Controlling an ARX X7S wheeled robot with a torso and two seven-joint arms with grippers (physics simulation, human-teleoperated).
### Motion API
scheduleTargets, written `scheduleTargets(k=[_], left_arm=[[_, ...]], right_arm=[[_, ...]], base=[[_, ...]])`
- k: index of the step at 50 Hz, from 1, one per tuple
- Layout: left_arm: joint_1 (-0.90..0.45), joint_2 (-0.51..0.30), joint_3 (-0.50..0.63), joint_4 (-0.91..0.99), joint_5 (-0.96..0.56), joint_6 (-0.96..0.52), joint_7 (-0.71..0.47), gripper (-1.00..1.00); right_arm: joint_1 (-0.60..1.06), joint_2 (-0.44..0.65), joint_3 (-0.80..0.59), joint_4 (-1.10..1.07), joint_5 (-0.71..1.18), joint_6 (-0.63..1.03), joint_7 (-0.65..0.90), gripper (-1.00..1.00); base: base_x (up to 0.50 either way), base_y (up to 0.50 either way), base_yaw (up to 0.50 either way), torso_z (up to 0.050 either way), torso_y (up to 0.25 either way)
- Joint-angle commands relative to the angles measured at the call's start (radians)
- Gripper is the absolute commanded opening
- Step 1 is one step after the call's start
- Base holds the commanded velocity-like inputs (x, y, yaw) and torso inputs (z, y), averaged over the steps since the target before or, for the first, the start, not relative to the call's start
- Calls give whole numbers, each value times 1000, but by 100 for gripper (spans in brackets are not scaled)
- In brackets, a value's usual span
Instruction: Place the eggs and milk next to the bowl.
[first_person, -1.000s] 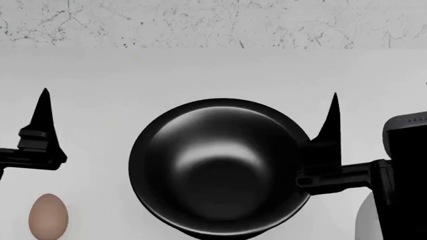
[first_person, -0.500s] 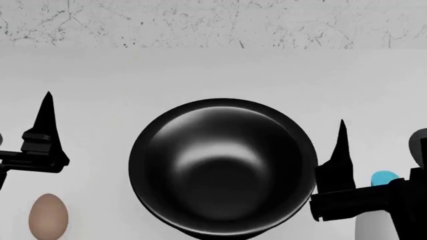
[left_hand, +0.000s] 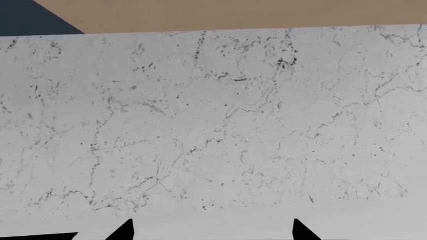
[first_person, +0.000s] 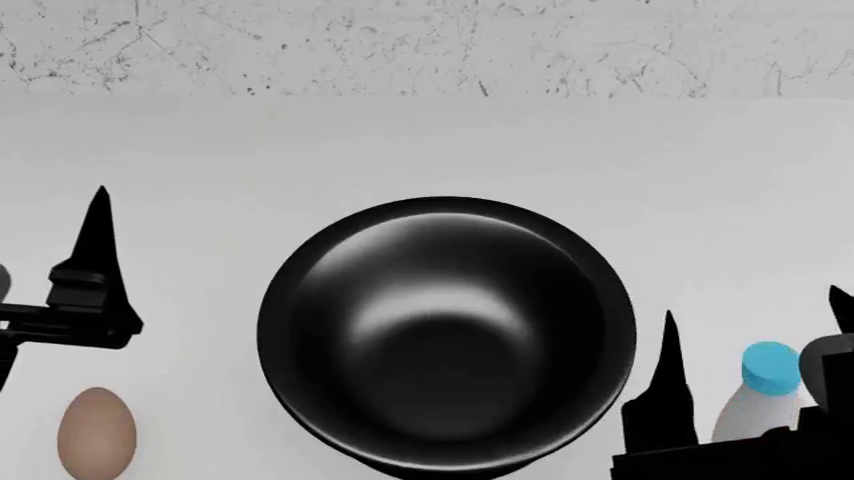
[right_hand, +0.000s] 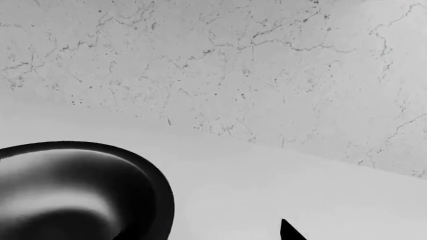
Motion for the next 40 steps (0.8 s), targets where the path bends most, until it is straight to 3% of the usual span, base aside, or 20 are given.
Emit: scheduleTargets(k=[1,40], left_arm=[[-5,18,-17,-30,16,26,29,100],[0,0,-18,-33,10,34,18,100]], right_arm=[[-118,-15,29,9,-80,-99,-59,100],[-218,-20,-62,105,-227,-274,-110,100]], base=[[0,0,0,0,0],[0,0,0,0,0]])
